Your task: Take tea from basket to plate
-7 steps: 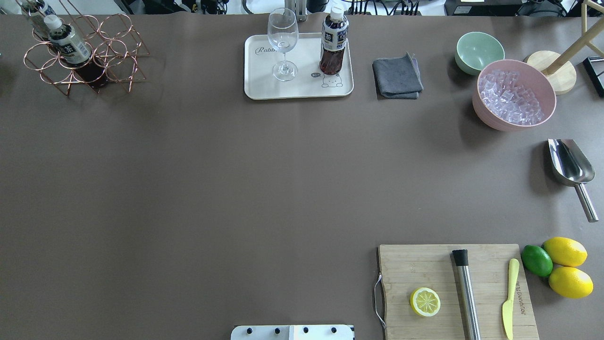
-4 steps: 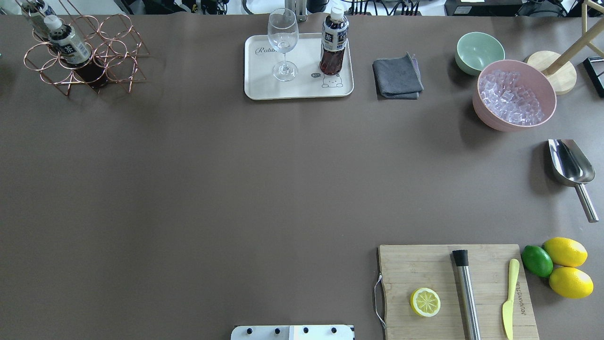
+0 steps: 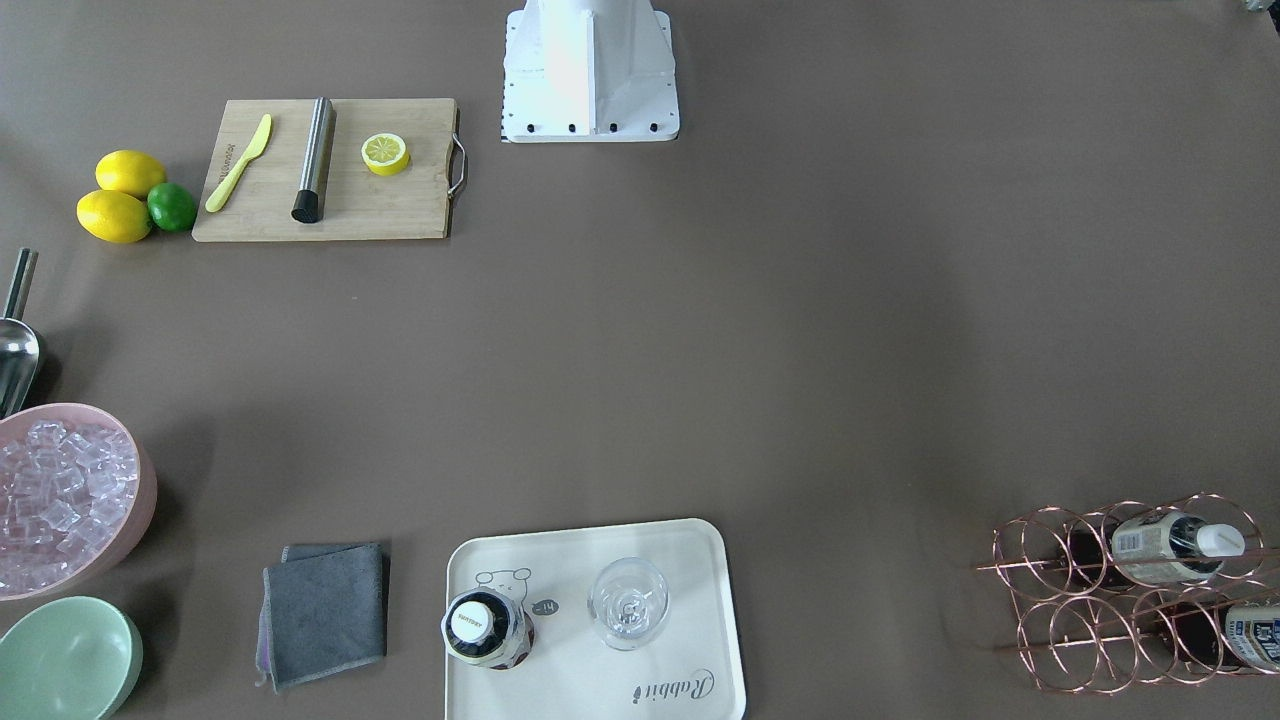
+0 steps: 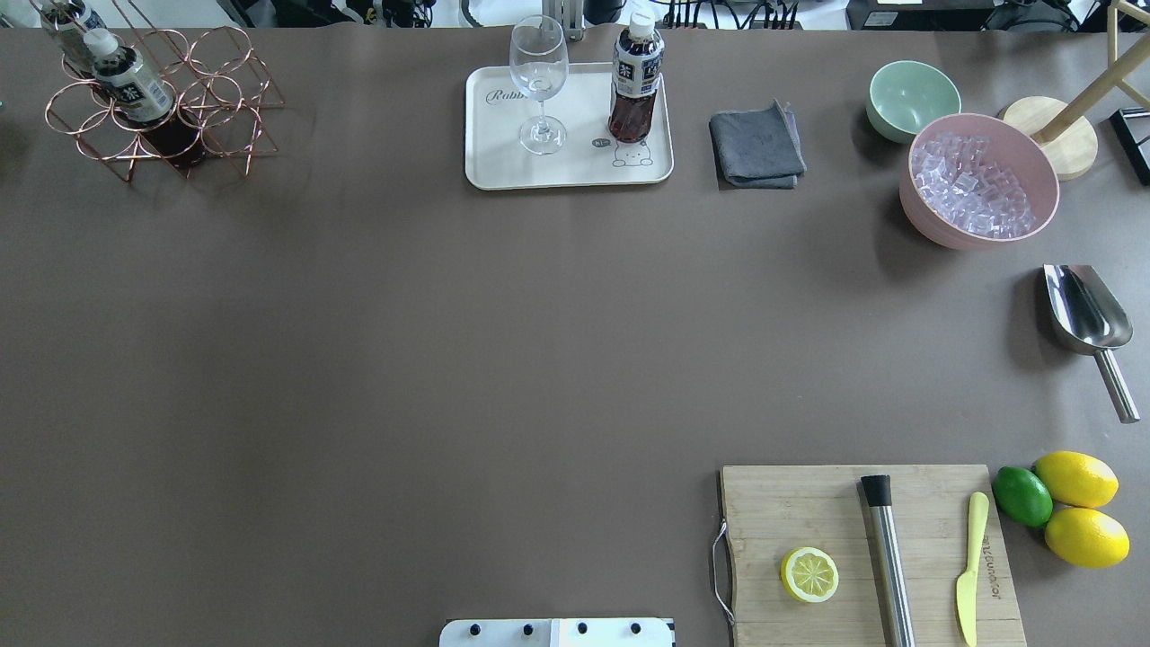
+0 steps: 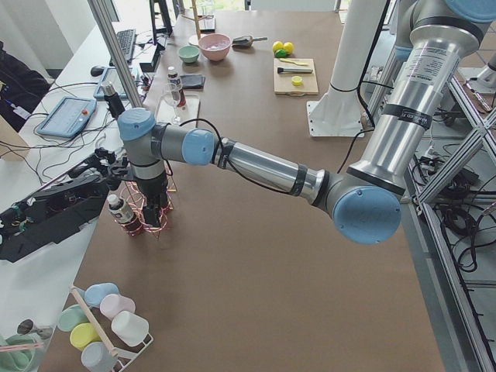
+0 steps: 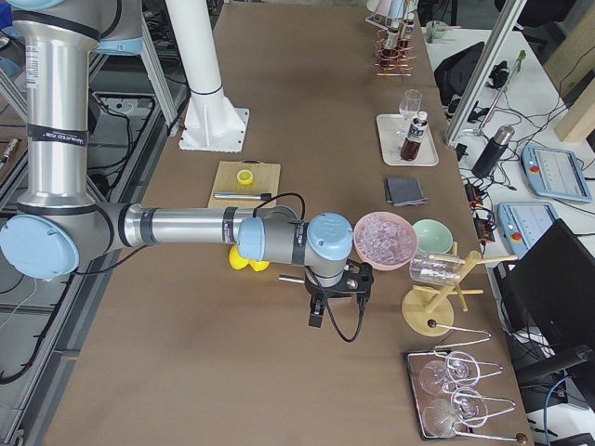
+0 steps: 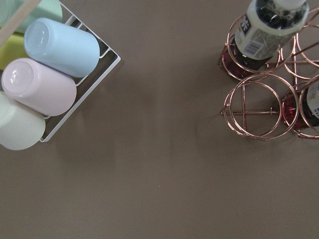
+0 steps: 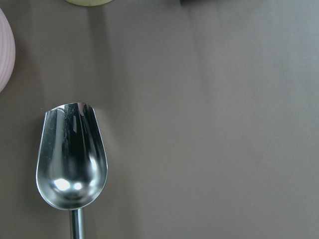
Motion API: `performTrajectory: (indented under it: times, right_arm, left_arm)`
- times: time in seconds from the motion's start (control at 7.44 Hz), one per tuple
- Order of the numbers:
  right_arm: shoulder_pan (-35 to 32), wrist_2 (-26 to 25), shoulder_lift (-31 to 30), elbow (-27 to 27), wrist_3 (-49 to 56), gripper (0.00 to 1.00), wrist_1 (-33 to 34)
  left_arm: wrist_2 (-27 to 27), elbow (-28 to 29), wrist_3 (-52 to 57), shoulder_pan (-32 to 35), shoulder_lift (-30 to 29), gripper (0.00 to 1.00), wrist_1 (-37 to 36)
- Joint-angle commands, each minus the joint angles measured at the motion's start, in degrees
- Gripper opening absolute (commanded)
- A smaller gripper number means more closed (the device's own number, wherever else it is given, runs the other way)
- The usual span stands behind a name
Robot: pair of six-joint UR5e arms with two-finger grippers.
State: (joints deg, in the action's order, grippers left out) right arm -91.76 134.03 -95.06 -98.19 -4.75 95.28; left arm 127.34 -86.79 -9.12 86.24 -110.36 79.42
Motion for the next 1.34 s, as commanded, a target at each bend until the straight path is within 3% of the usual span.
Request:
performTrajectory:
  times: [0.0, 0.27, 0.4, 0.67, 0.81, 1.21]
  right_arm:
    - [0.0, -0.1, 0.2, 0.3, 0.0, 1.00, -0.1]
    - [0.0, -0.3, 0.3, 0.4, -0.1, 1.00, -1.7]
    - [0.0, -0.3, 0.1, 3.2, -0.1, 1.00, -7.8]
    - [-1.2, 0.2, -0.7, 5.3, -0.2, 1.00, -10.5]
    - [-1.3, 0.2, -0.2, 5.0, -0.3, 1.00, -10.1]
    - [-1.3, 1.1, -0.3, 4.4, -6.9, 1.00, -10.6]
  left_arm:
    - [0.8, 0.5, 3.6, -2.8, 2.7, 0.99, 0.7]
    - [0.7, 0.1, 10.1, -2.9, 4.1, 0.99, 0.2]
    - [0.7, -2.0, 10.3, -2.7, 7.2, 0.99, 0.6]
    - [0.6, -11.4, 15.2, -0.9, 20.6, 0.99, 0.5]
    - [0.5, -13.5, 15.2, 3.2, 23.2, 0.99, 0.1]
    - [0.6, -12.0, 15.4, 4.6, 24.3, 0.99, -2.7]
